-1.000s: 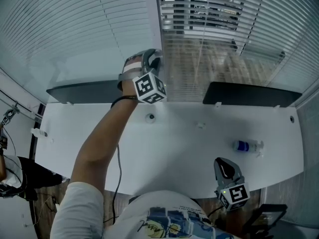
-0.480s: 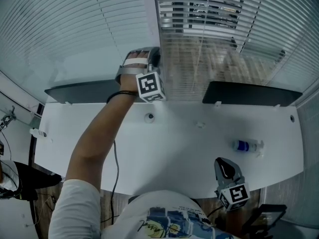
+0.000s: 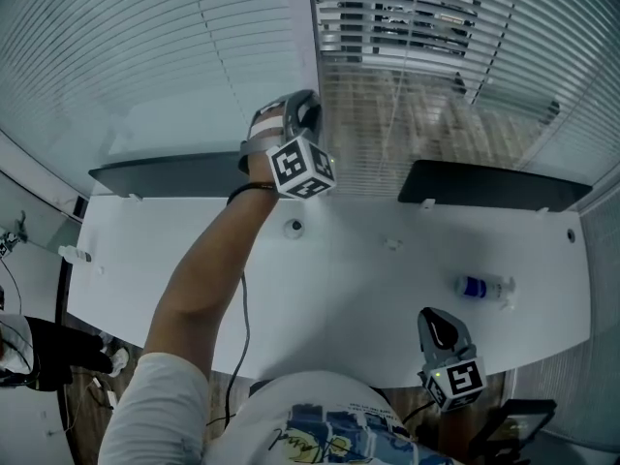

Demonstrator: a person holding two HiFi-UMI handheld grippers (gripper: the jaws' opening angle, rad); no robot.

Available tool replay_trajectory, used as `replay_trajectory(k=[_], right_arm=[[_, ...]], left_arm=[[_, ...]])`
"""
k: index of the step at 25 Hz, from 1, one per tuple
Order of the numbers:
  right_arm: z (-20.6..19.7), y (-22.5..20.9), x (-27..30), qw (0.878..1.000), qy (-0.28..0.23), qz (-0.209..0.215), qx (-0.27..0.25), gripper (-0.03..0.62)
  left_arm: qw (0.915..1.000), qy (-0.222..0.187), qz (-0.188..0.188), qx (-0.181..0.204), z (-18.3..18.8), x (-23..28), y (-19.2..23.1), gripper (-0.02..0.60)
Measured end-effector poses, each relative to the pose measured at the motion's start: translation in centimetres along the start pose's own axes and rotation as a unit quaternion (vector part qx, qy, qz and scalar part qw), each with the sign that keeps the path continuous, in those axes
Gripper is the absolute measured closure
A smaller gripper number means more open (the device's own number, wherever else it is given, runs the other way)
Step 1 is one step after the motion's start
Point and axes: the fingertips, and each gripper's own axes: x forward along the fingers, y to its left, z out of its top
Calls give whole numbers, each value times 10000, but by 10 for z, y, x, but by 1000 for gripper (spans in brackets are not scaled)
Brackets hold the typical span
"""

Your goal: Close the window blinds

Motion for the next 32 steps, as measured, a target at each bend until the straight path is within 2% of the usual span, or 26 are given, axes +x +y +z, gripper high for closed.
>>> replay_trajectory(k=[3,6,10,13,16,19,25,32], right_arm=[[-1,-1,0,10000,25,-1,0,582],[-1,-1,0,10000,26,5,8,582],[-1,-2,1,10000,24,8,-27,582],[-1,-2,1,10000,42,18,12,582],[1,0,2,10000,44,30,10,582],[0,1,4,10000,30,43,19,582],[6,2,4,10000,32,58,27,582],[-1,1,5,10000,15,63,30,582]], left_arm=[[9978,16,25,-662,0,0,3,453],[9900,42,13,-1409,-2,-1,6,453],[9702,37,13,-2424,-5,-3,10,453],[9482,32,-9,-3176,-7,-3,13,453],[9187,1,-21,-3949,-9,-5,17,453],[8843,-55,-34,-4669,-12,-5,20,453],[8038,-132,-188,-5944,-14,-7,26,453],[7106,-329,-423,-7015,-20,-5,19,453]])
